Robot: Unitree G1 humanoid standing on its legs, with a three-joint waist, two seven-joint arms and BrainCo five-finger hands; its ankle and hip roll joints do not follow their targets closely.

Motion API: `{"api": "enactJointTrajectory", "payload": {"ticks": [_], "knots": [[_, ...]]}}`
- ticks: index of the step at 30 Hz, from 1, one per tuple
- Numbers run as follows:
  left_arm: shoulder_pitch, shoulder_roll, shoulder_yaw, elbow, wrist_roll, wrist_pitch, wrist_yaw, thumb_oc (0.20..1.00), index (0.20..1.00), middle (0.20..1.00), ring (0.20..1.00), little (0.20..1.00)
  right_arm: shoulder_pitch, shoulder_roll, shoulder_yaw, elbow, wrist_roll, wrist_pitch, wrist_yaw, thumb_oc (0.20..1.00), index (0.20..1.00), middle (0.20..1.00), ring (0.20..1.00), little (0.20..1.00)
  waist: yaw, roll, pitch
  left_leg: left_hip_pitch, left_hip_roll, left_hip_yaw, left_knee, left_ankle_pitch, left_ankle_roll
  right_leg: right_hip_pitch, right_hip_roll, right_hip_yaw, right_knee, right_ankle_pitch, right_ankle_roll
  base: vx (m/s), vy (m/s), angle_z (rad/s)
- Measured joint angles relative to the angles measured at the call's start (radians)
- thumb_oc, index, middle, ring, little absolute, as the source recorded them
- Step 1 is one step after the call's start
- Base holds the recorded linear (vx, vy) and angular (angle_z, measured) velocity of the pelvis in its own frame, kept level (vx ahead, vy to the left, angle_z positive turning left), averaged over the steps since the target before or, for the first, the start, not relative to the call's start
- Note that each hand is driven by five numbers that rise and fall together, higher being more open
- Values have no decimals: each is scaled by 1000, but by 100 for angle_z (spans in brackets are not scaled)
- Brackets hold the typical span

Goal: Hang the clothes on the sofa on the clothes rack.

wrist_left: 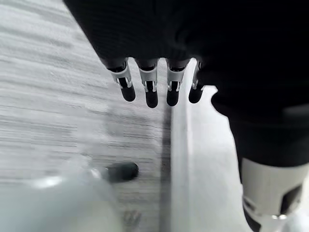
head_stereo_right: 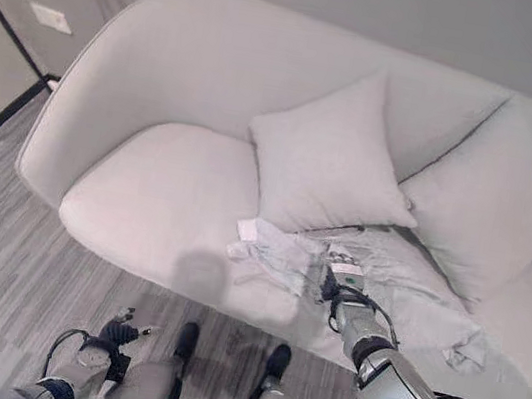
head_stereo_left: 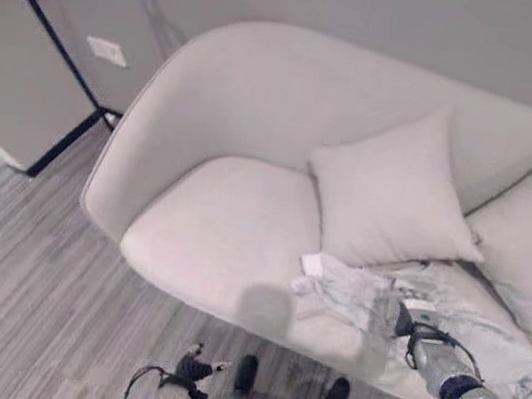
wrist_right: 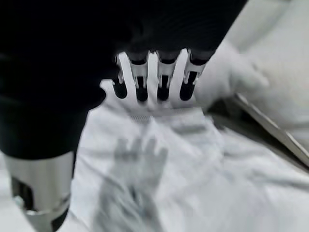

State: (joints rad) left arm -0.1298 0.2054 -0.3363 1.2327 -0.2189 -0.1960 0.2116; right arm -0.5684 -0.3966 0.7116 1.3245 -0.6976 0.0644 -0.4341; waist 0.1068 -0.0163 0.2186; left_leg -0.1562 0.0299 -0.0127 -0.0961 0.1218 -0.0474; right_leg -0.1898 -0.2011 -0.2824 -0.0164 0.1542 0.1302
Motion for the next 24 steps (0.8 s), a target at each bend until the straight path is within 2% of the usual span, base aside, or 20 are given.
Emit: {"api": "enactJointTrajectory", "payload": {"ticks": [2, 3, 6, 16, 17, 20, 24], "knots": [[17, 6, -1, 24, -1, 3, -1, 1000, 1000, 1000, 1000, 1000, 10, -39, -42, -12, 0, 2, -14, 1000, 1000, 1000, 1000, 1000, 3, 24, 17, -3, 4, 1, -1, 0, 0, -3, 5, 2, -3, 0, 0, 27, -72, -5], [33, 6, 0, 39, -1, 4, 0, 1000, 1000, 1000, 1000, 1000, 8, -65, -79, -16, 1, 23, -17, 1000, 1000, 1000, 1000, 1000, -4, 33, 22, -19, 4, 2, -1, 0, 0, -20, 7, 4, -4, -1, -2, 29, -83, -4], [33, 8, -5, 27, -1, 5, 1, 1000, 1000, 1000, 1000, 1000, 17, -104, -87, -24, 4, 32, -37, 1000, 1000, 1000, 1000, 1000, -19, 43, 31, -35, 5, 3, -1, 0, 0, -37, 7, 6, -3, -1, -3, 9, -39, -2], [-52, 15, -90, -141, 8, -35, 28, 1000, 1000, 1000, 1000, 1000, 10, -159, -117, -16, 14, 42, -83, 1000, 1000, 1000, 1000, 1000, -26, 100, 68, -68, 0, 11, 4, 14, 3, -67, 12, 14, -19, 7, -10, -11, -38, -3], [-61, 18, -113, -167, 25, -38, 45, 1000, 1000, 1000, 1000, 1000, -7, -176, -124, -12, 39, 40, -89, 1000, 1000, 1000, 1000, 1000, -23, 119, 80, -73, -3, 10, 4, 14, 2, -70, 12, 14, -22, 6, -9, -12, -38, 3], [-65, 20, -130, -179, 57, -46, 72, 1000, 1000, 1000, 1000, 1000, -56, -215, -153, -11, 64, 40, -145, 1000, 1000, 1000, 1000, 1000, -20, 151, 101, -107, -4, 10, 4, 14, 2, -96, 14, 12, -40, 12, -4, 2, -24, 0], [-62, 19, -133, -148, 88, -42, 108, 1000, 1000, 1000, 1000, 1000, -106, -225, -156, -11, 89, 58, -212, 1000, 1000, 1000, 1000, 1000, -17, 158, 122, -129, 2, 11, 4, 20, -4, -106, 25, 11, -69, 29, -15, 0, -9, -1]]}}
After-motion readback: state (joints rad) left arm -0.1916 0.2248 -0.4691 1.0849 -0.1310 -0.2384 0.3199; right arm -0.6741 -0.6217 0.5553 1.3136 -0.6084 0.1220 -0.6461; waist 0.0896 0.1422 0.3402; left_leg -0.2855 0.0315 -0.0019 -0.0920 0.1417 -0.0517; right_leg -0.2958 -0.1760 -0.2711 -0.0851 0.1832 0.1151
